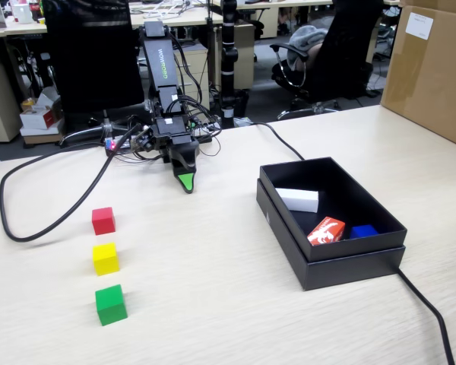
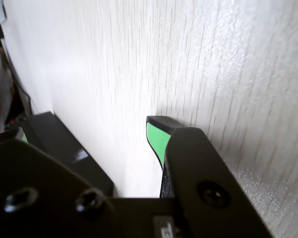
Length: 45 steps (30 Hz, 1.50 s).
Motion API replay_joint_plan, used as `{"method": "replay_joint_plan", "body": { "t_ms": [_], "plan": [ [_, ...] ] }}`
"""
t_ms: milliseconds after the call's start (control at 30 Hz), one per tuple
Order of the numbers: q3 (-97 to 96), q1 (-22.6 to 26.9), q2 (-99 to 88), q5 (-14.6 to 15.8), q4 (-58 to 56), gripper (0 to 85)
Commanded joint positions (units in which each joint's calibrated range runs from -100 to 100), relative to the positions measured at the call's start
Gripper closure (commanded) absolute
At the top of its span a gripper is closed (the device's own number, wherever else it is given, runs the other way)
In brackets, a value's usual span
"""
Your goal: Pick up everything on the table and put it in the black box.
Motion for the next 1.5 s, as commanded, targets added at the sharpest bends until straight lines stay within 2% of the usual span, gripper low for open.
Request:
{"method": "replay_joint_plan", "body": {
  "t_ms": [0, 167, 300, 367, 400, 533, 567, 667, 800, 867, 1000, 1167, 1467],
  "plan": [
    [0.16, -0.44, 0.34, 0.15, -0.68, 37.8],
    [2.16, -1.9, -0.34, 0.05, -5.95, 37.9],
    [11.77, -2.74, -6.77, 0.59, -28.16, 38.0],
    [16.3, -2.98, -8.49, 0.93, -35.76, 37.9],
    [21.92, -3.13, -8.83, 1.47, -43.71, 37.9],
    [33.98, -4.35, -8.95, 1.51, -58.05, 37.8],
    [39.69, -5.57, -8.95, 1.22, -63.92, 37.8],
    [47.12, -8.16, -8.83, -0.78, -69.62, 38.2],
    [53.92, -12.26, -7.46, -4.3, -74.29, 38.6],
    [57.46, -15.43, -4.36, -6.98, -74.81, 41.0],
    [61.99, -18.8, 1.72, -9.28, -74.81, 41.0],
    [71.51, -21.59, 18.24, -10.74, -74.72, 39.1],
    [88.83, -23.0, 48.65, -12.16, -74.72, 37.0]
  ]
}}
